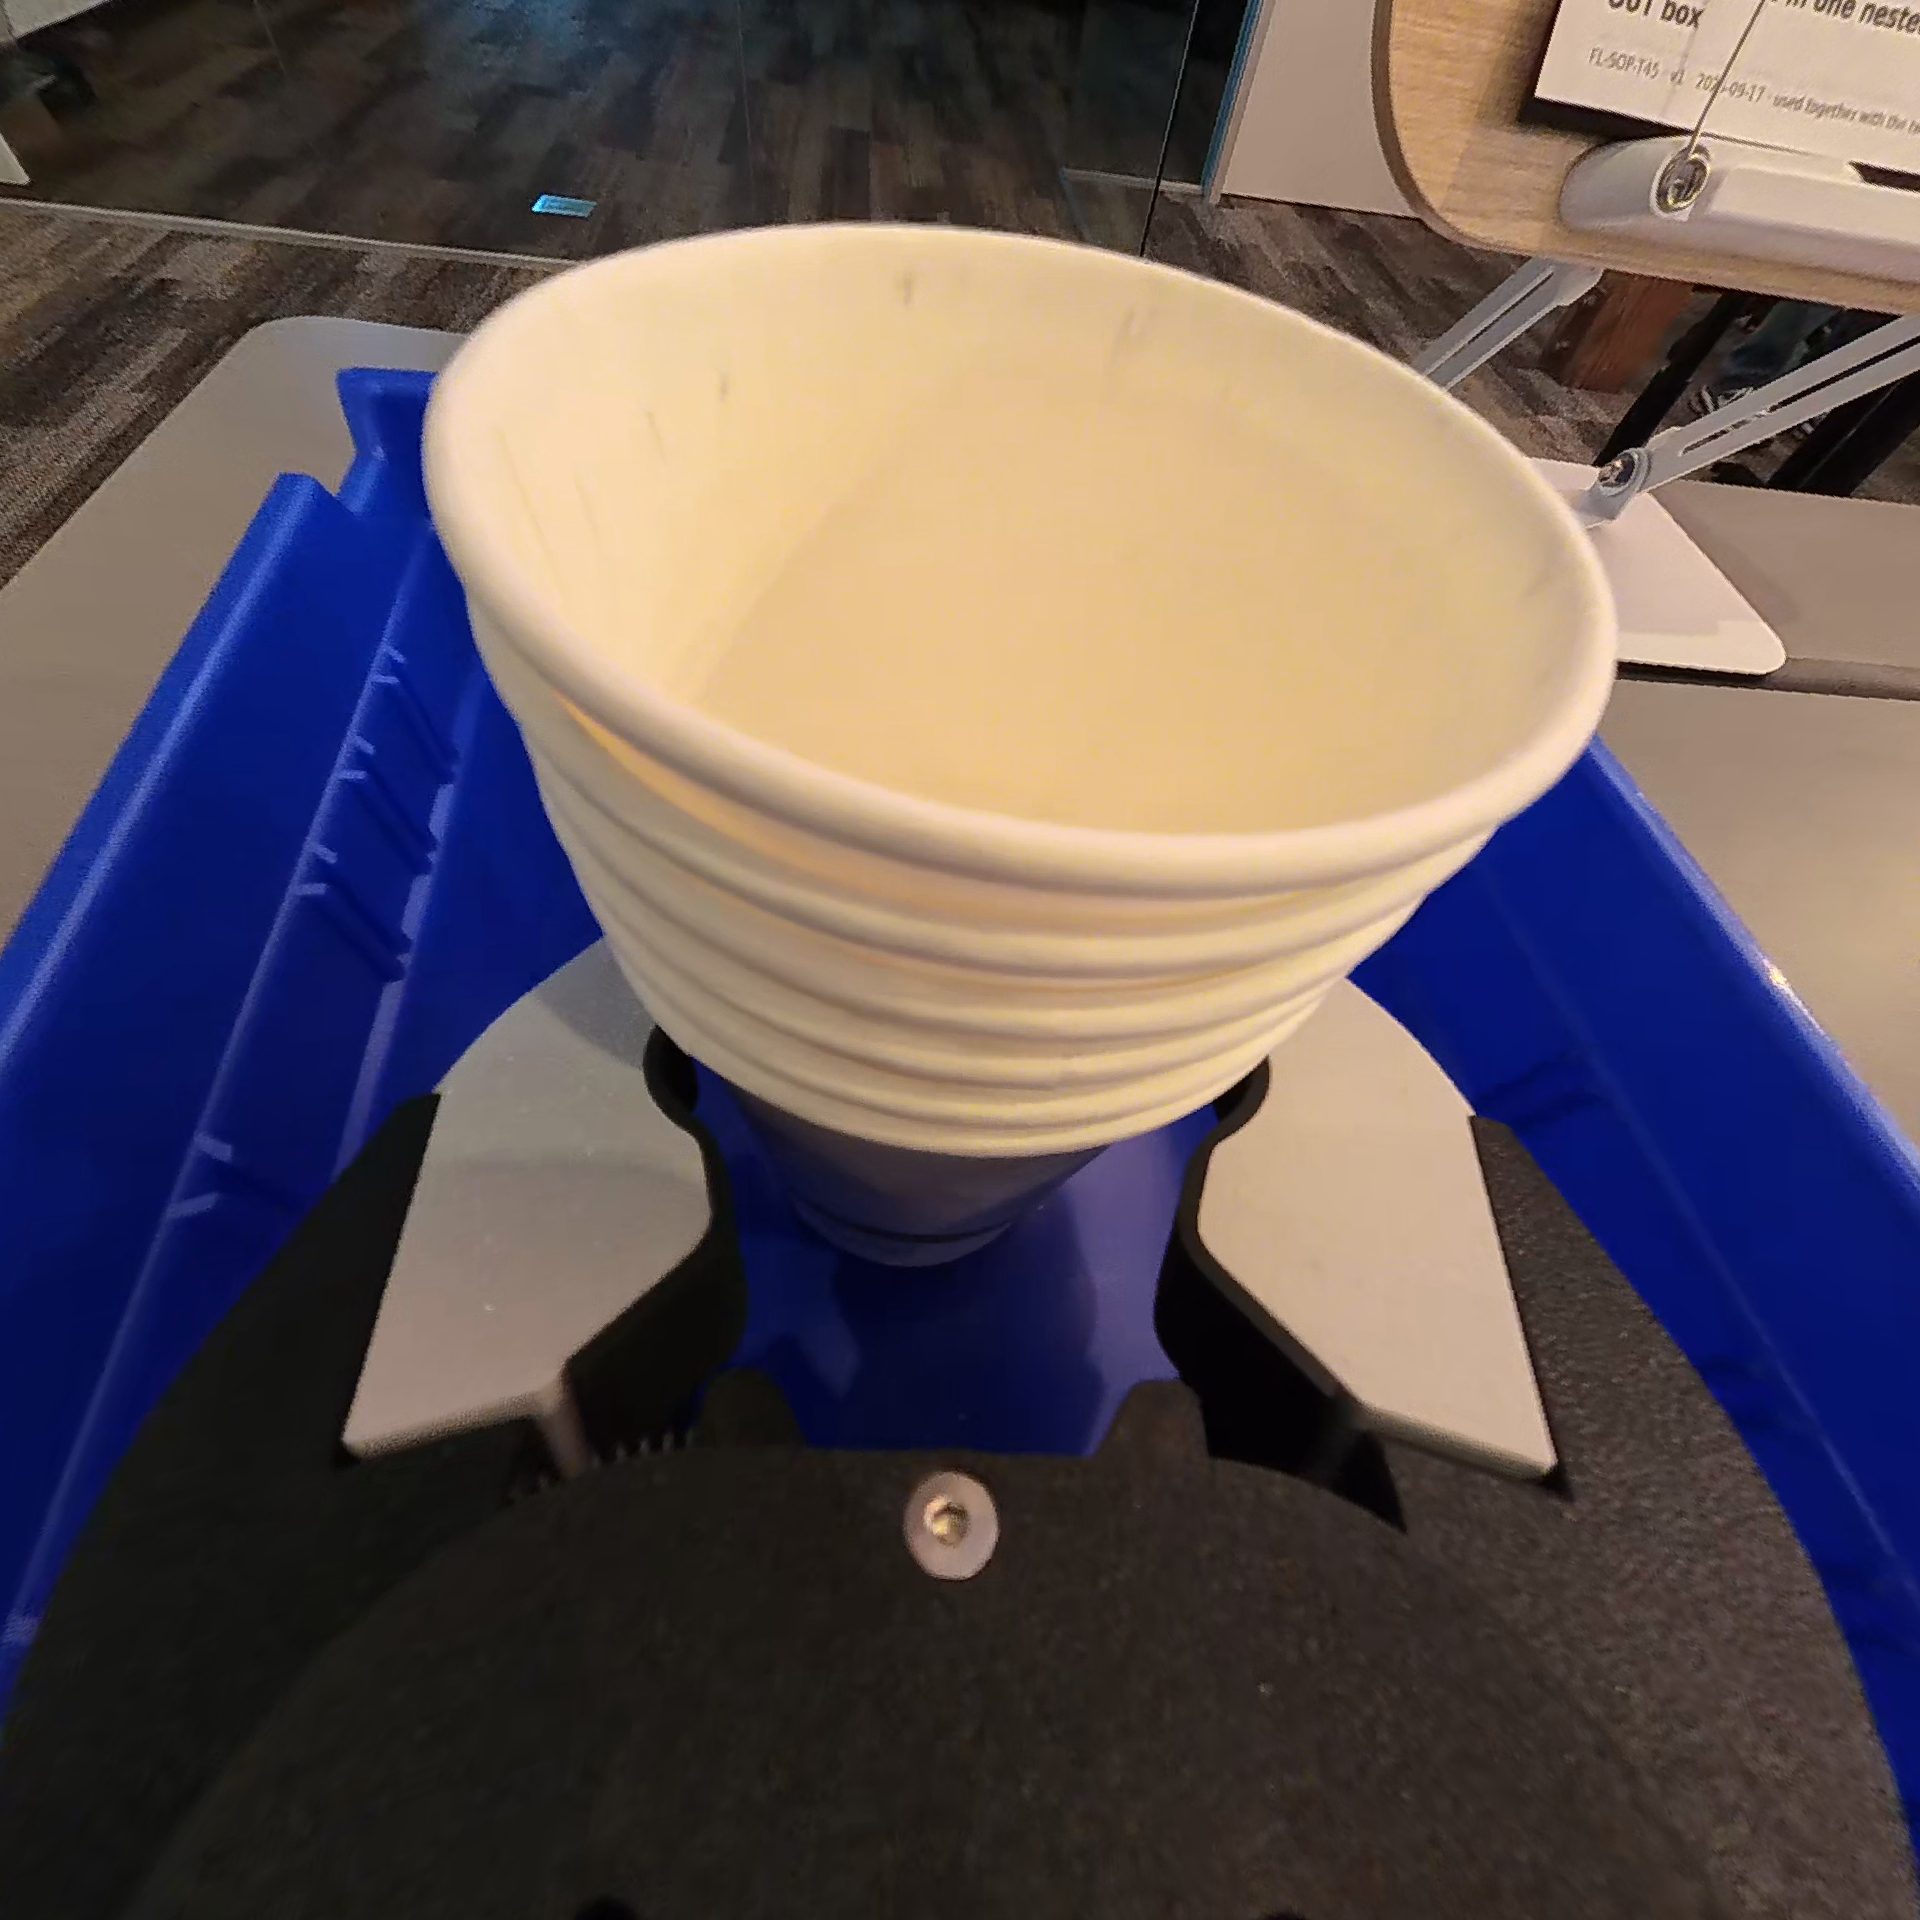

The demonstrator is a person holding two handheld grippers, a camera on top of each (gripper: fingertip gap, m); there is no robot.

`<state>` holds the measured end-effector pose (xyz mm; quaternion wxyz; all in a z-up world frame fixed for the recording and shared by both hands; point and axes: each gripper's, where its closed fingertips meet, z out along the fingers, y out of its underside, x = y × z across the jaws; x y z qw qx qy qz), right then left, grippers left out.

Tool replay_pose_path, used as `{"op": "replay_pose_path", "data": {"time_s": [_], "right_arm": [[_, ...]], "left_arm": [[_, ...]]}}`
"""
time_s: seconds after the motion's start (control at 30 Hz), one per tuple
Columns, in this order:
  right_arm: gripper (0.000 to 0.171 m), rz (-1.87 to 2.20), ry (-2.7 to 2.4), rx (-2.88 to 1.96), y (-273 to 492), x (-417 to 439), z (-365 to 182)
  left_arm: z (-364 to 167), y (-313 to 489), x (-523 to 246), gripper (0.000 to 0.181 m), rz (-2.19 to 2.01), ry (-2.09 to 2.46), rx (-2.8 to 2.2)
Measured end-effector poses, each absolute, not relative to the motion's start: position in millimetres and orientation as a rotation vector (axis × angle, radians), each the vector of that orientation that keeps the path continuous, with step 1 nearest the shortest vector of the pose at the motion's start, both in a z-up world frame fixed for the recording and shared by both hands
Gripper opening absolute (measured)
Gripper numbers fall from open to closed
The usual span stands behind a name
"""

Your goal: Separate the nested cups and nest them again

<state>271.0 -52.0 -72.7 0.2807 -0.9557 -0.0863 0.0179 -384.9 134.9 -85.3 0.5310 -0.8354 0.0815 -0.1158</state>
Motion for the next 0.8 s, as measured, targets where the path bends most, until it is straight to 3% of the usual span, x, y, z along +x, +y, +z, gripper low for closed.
{"op": "replay_pose_path", "data": {"time_s": [0.8], "right_arm": [[0.033,0.047,-0.237,-2.584,-57,274,-76]], "left_arm": [[-72,128,-383,0.095,-0.379,0.181,-1.970]]}}
